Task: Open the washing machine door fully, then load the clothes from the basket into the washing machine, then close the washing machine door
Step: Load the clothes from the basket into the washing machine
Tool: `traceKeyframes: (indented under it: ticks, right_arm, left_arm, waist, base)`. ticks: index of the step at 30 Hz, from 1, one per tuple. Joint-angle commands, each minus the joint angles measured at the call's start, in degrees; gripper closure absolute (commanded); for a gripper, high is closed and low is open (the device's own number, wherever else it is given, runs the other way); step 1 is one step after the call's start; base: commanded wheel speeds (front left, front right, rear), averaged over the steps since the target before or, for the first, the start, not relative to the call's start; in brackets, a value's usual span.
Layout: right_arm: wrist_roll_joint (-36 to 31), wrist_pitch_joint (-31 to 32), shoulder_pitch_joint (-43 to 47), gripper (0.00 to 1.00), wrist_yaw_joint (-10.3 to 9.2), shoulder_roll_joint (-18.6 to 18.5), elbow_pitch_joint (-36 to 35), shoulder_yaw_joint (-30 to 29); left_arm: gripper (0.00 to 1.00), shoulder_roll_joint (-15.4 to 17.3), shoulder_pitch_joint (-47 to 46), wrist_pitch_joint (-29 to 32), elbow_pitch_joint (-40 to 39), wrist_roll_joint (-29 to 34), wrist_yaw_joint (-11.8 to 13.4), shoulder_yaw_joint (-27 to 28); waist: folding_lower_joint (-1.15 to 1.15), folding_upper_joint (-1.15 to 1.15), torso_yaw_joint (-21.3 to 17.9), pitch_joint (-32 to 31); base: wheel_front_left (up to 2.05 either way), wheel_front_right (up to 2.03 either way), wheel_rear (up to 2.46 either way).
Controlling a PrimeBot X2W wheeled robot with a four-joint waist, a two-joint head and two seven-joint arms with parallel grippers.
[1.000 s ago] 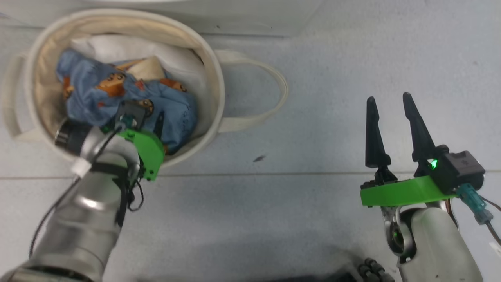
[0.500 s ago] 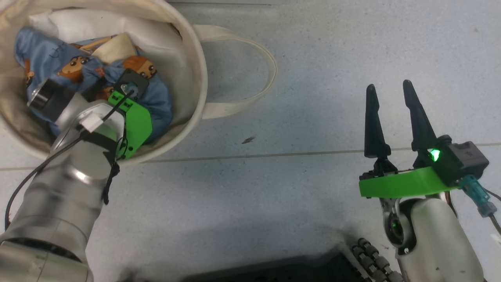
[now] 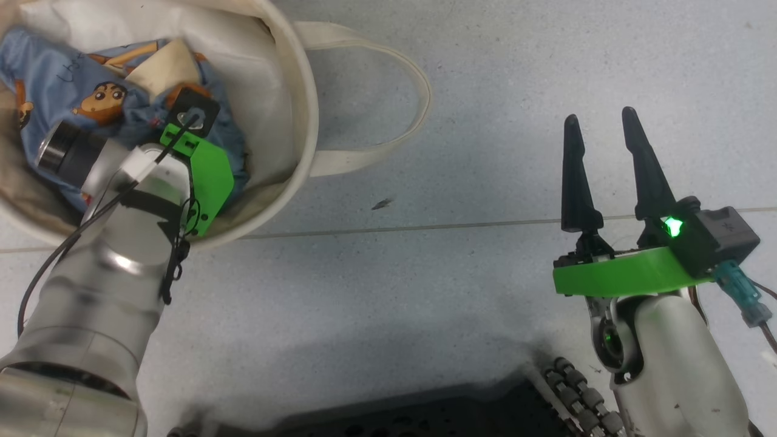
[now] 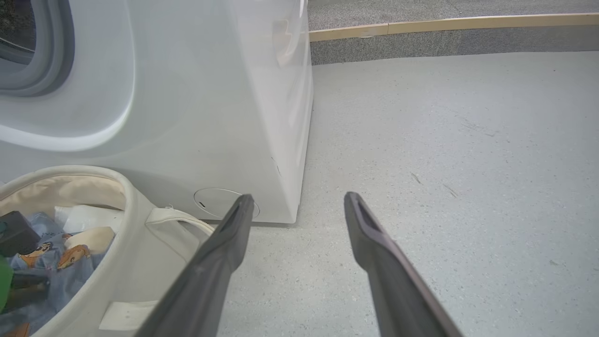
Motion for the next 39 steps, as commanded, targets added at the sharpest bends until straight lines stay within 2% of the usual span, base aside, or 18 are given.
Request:
traceKeyframes:
  ticks: [1,7,11,17,23,27,33,34,39]
  right_arm:
    - [0.0,-0.5,1.3,0.00,0.00,-0.2,-1.8,1.4]
    - [-0.4,-0.5,1.0,0.00,0.00,-0.2,-1.6,1.5]
    - [-0.2,-0.5,1.0,0.00,0.00,-0.2,-1.3,1.8]
    - [0.0,-0.5,1.6,0.00,0.00,-0.2,-0.1,2.0]
    - [0.6,-0.5,3.2,0.00,0.00,-0.2,1.1,2.2]
    - [0.8,-0.5,4.8,0.00,0.00,-0.2,2.0,2.6]
    - [1.2,-0.5,7.4,0.00,0.00,-0.2,3.0,3.1]
    - [1.5,-0.5,8.2,0.00,0.00,-0.2,3.3,3.3]
    - [2.9,-0.5,10.2,0.00,0.00,-0.2,3.7,3.8]
  left_arm:
    - [1.00,1.6,0.8,-1.2,-0.3,-0.7,0.6,1.4]
    - [1.00,1.6,2.5,-4.3,-0.3,-1.0,1.5,0.7]
    - [1.00,1.9,4.5,-8.8,-0.3,-1.6,1.5,0.6]
    - [1.00,2.0,8.1,-15.3,-0.3,-5.8,2.3,3.8]
    - [1.00,1.7,13.5,-24.9,-1.0,-11.4,2.1,8.3]
    - [1.00,1.5,17.1,-27.1,-3.9,-13.5,1.5,9.8]
    - [1.00,2.6,24.1,-27.3,-20.1,-13.6,2.2,10.9]
    - [1.00,3.0,27.2,-27.3,-26.6,-13.7,2.6,11.8]
    - [1.00,2.6,37.5,-27.3,-42.6,-14.7,2.3,15.6]
  waist:
    - [0.00,0.00,0.1,-0.1]
    - [0.00,0.00,1.0,-2.1]
    - [0.00,0.00,1.7,-4.6]
    - [0.00,0.00,2.7,-9.6]
    - [0.00,0.00,3.9,-17.3]
    - [0.00,0.00,4.6,-22.2]
    - [0.00,0.00,5.5,-27.7]
    - [0.00,0.00,5.5,-29.2]
    - [0.00,0.00,5.0,-33.4]
  base:
    - [0.00,0.00,0.00]
    - [0.00,0.00,0.00]
    - [0.00,0.00,0.00]
    - [0.00,0.00,0.00]
    - [0.00,0.00,0.00]
    - [0.00,0.00,0.00]
    - [0.00,0.00,0.00]
    - [0.00,0.00,0.00]
    - [0.00,0.00,0.00]
